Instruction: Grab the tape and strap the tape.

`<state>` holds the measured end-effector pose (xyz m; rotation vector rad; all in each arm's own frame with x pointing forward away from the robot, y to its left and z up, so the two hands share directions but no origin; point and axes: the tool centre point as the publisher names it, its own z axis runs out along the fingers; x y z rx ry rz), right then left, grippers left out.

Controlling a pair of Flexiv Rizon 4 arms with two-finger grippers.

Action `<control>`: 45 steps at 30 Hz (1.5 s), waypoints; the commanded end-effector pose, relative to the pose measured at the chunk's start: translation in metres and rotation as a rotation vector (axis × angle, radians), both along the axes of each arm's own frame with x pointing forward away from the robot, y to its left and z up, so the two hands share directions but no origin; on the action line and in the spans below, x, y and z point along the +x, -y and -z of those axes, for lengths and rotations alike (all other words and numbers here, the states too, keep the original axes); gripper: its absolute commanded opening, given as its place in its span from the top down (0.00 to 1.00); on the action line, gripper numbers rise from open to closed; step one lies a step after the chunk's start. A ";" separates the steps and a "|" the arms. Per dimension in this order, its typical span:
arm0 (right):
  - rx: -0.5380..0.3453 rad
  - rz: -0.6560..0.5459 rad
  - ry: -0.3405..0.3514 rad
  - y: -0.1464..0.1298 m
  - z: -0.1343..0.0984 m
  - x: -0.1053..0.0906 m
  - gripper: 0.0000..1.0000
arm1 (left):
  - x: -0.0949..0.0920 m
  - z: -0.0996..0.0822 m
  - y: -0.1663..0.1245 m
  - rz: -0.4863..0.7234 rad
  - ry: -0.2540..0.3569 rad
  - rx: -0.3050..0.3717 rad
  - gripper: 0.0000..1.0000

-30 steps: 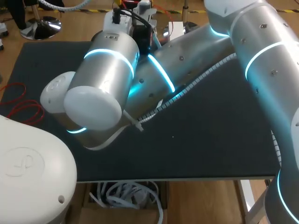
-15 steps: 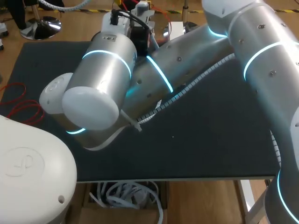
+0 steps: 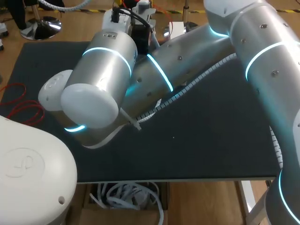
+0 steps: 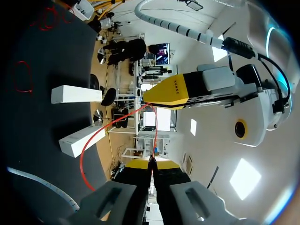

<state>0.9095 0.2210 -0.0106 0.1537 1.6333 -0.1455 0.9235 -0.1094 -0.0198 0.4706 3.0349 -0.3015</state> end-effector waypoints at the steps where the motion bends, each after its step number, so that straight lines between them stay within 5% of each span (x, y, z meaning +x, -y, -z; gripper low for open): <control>1: -0.002 0.004 -0.005 0.004 -0.003 -0.006 1.00 | 0.000 -0.001 0.000 0.000 -0.002 0.004 1.00; 45: 0.008 -0.009 -0.019 0.000 -0.002 -0.012 1.00 | 0.000 -0.001 0.000 0.000 -0.002 0.004 1.00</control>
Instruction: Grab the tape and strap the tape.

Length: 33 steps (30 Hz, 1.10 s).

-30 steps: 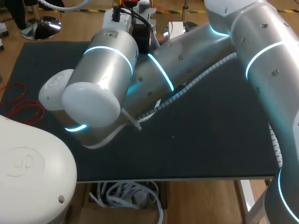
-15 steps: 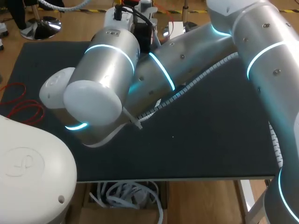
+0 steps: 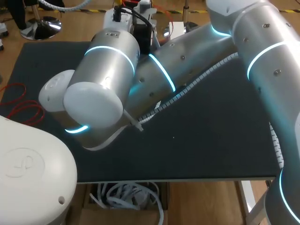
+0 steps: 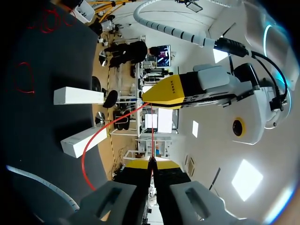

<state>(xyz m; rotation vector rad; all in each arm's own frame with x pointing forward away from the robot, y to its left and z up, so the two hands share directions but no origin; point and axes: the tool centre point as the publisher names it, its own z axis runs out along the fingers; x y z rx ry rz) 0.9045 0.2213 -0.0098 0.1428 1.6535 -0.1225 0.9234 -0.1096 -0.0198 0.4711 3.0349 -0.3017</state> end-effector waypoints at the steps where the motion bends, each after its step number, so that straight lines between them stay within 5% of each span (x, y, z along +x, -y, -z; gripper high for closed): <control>1: -0.003 0.014 0.000 0.000 -0.001 -0.007 1.00 | 0.000 -0.001 0.000 0.000 -0.002 0.004 1.00; 33: -0.009 -0.005 -0.003 -0.017 0.000 0.001 1.00 | 0.000 -0.001 0.000 0.000 -0.002 0.004 1.00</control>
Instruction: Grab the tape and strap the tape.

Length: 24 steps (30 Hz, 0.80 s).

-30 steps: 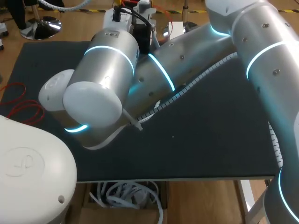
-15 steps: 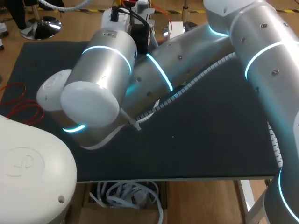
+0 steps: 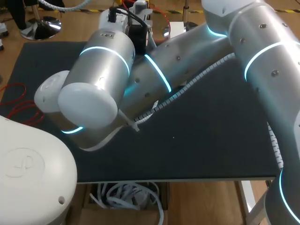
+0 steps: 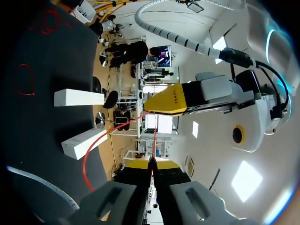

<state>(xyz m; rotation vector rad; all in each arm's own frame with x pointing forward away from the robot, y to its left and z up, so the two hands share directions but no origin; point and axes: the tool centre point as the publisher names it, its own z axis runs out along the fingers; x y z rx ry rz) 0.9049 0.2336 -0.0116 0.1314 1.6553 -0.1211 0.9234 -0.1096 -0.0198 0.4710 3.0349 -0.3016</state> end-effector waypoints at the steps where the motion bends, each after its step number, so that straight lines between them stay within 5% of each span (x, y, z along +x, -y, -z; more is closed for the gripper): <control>1: -0.003 0.002 0.000 -0.005 -0.002 0.001 1.00 | 0.000 -0.001 0.000 0.000 -0.002 0.004 1.00; 24: -0.029 -0.025 0.030 -0.020 -0.016 0.014 1.00 | 0.000 -0.001 0.000 0.000 -0.002 0.004 1.00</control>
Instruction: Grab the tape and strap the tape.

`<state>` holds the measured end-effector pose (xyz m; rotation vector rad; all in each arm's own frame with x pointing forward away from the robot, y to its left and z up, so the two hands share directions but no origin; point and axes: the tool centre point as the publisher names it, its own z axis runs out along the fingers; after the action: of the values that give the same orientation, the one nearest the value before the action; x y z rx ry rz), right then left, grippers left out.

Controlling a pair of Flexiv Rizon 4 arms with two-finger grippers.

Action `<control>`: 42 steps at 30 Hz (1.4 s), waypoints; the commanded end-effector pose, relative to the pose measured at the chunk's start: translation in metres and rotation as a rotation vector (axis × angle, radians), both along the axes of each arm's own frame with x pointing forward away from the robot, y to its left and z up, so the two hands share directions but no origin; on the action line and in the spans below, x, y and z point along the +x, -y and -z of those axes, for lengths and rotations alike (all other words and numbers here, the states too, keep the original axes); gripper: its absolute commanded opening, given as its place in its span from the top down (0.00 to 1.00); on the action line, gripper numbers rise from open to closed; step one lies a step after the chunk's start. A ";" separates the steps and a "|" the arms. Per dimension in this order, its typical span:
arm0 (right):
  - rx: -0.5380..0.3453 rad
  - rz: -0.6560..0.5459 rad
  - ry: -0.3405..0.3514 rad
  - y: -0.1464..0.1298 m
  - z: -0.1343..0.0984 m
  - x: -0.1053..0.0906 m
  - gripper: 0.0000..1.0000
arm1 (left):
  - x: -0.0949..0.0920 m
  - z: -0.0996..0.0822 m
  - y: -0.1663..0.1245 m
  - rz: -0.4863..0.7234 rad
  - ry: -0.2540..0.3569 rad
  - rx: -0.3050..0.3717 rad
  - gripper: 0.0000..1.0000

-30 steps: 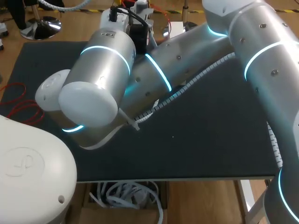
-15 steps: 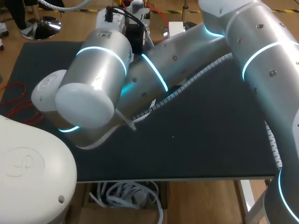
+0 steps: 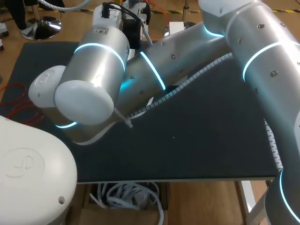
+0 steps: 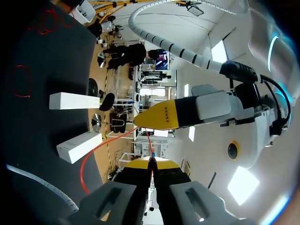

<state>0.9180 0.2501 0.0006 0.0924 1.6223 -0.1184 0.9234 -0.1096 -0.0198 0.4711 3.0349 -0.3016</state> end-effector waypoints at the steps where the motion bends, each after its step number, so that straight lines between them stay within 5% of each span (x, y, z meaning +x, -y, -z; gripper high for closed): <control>1: -0.004 0.000 -0.002 -0.004 -0.004 0.001 1.00 | 0.000 -0.001 0.000 0.000 -0.002 0.004 1.00; 42: -0.037 -0.041 0.004 -0.029 0.000 0.009 1.00 | 0.000 -0.001 0.000 0.000 -0.002 0.004 1.00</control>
<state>0.9266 0.2760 0.0007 0.0316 1.6156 -0.1112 0.9238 -0.1084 -0.0203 0.4700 3.0355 -0.2996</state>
